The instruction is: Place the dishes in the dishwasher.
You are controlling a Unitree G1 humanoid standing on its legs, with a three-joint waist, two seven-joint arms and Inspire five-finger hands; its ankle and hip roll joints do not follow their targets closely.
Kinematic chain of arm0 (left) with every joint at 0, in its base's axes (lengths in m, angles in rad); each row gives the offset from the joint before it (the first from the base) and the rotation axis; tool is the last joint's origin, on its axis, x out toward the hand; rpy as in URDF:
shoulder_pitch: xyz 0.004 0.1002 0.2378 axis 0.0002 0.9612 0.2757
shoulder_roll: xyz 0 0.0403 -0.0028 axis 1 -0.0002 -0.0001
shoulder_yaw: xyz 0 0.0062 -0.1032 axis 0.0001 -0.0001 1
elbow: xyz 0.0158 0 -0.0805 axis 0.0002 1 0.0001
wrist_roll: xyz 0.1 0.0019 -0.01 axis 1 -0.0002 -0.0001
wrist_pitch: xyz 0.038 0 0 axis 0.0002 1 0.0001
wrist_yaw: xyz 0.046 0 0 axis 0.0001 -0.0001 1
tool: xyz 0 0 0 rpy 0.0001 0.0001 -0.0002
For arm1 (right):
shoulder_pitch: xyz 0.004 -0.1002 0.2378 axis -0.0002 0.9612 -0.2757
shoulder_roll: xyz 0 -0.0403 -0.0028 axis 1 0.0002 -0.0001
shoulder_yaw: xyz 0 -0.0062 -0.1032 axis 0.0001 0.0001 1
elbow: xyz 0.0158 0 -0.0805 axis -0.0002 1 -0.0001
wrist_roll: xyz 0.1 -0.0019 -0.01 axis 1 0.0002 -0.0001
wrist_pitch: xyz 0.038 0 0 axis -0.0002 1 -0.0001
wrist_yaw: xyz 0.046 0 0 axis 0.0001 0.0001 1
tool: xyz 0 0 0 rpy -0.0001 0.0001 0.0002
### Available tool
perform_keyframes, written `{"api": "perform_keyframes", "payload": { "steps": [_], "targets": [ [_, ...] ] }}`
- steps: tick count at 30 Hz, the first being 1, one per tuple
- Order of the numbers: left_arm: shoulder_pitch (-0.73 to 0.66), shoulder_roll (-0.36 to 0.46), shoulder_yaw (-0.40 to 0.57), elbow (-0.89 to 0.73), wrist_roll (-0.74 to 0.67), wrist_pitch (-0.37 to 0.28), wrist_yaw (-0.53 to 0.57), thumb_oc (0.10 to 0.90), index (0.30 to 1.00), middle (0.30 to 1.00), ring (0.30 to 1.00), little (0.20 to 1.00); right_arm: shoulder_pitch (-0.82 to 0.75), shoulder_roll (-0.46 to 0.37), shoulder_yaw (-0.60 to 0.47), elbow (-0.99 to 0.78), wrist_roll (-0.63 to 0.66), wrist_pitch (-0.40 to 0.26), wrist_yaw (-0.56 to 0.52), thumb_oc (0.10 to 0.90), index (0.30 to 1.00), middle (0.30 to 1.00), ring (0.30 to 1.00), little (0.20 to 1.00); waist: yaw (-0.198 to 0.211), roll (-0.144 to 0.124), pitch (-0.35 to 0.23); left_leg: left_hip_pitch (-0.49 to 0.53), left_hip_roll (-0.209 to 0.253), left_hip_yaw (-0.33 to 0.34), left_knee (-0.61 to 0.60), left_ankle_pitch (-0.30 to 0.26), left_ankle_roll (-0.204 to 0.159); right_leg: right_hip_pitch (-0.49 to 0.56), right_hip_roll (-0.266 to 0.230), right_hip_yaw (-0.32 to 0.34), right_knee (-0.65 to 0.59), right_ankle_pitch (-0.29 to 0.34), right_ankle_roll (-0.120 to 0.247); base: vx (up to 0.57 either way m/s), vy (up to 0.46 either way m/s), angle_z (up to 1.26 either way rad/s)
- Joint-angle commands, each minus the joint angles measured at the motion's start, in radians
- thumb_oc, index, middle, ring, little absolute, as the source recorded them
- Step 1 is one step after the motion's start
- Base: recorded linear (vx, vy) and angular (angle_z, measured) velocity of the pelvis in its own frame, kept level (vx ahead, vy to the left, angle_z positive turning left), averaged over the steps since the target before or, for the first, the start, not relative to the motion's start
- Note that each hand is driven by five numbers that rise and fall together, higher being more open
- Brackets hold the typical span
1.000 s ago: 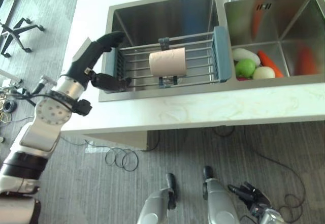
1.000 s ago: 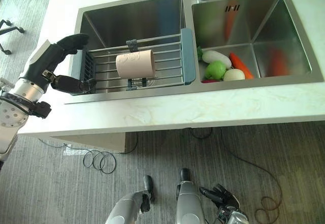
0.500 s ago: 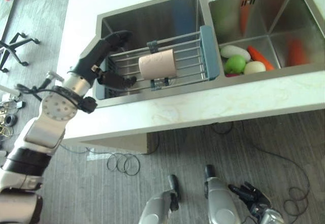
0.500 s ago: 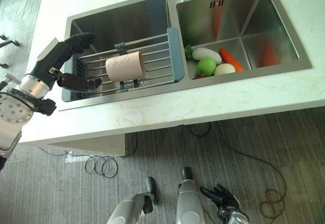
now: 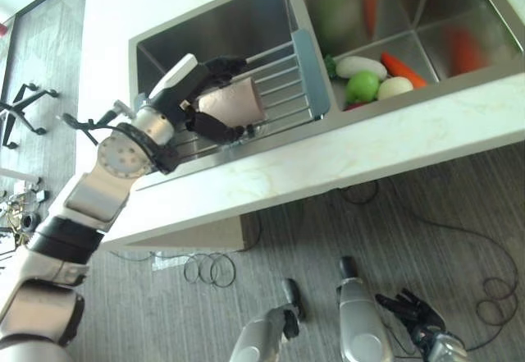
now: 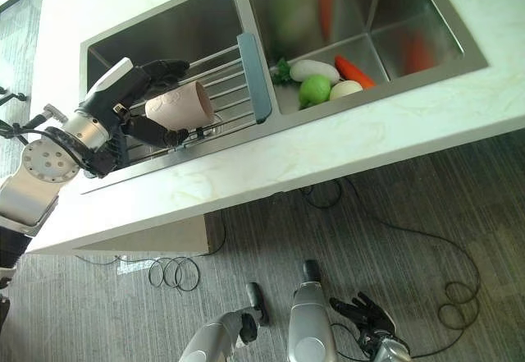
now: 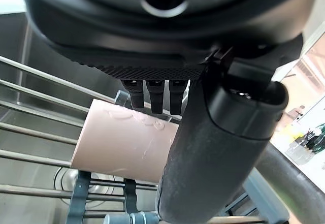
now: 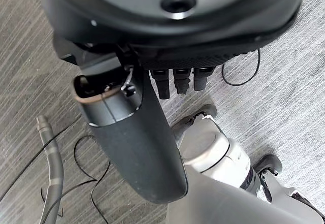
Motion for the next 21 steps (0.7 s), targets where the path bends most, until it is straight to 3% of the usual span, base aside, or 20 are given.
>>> {"api": "perform_keyframes", "payload": {
  "steps": [1, 6, 17, 21],
  "targets": [
    [-0.137, 0.024, 0.049, 0.0, 0.092, -0.001, 0.049, 0.8, 0.9, 0.9, 0.9, 0.9, 0.036, -0.008, -0.004, -0.036, 0.032, -0.003, 0.002, 0.8, 0.9, 0.9, 0.9, 0.9, -0.005, -0.024, -0.027, -0.074, -0.011, -0.078, 0.124, -0.114, -0.02, 0.064, -0.081, -0.044, -0.054, -0.075, 0.073, 0.02, 0.002, -0.06],
    [-0.152, 0.032, 0.037, 0.016, 0.11, 0.035, 0.075, 0.8, 0.9, 0.9, 0.9, 0.9, 0.031, -0.012, 0.0, -0.04, 0.04, -0.01, 0.0, 0.8, 0.9, 0.9, 0.9, 0.9, -0.007, -0.022, -0.014, -0.081, -0.013, -0.08, 0.124, -0.111, -0.02, 0.057, -0.08, -0.042, -0.054, -0.072, 0.074, 0.0, 0.002, -0.03],
    [-0.174, 0.1, 0.006, 0.047, 0.333, 0.026, 0.121, 0.8, 0.9, 0.9, 0.9, 0.9, 0.018, -0.019, 0.008, -0.075, 0.062, -0.01, 0.006, 0.8, 0.9, 0.9, 0.9, 0.9, -0.001, -0.028, 0.016, -0.1, -0.019, -0.093, 0.124, -0.109, -0.017, 0.042, -0.081, -0.042, -0.054, -0.067, 0.077, 0.0, 0.0, 0.0],
    [-0.184, 0.126, -0.01, 0.054, 0.323, 0.002, 0.138, 0.8, 0.9, 0.9, 0.9, 0.9, 0.013, -0.021, 0.016, -0.084, 0.068, -0.012, -0.002, 0.8, 0.9, 0.9, 0.9, 0.9, 0.003, -0.028, 0.024, -0.106, -0.018, -0.095, 0.124, -0.106, -0.017, 0.038, -0.081, -0.043, -0.054, -0.065, 0.077, 0.0, 0.0, 0.0]
  ]
}}
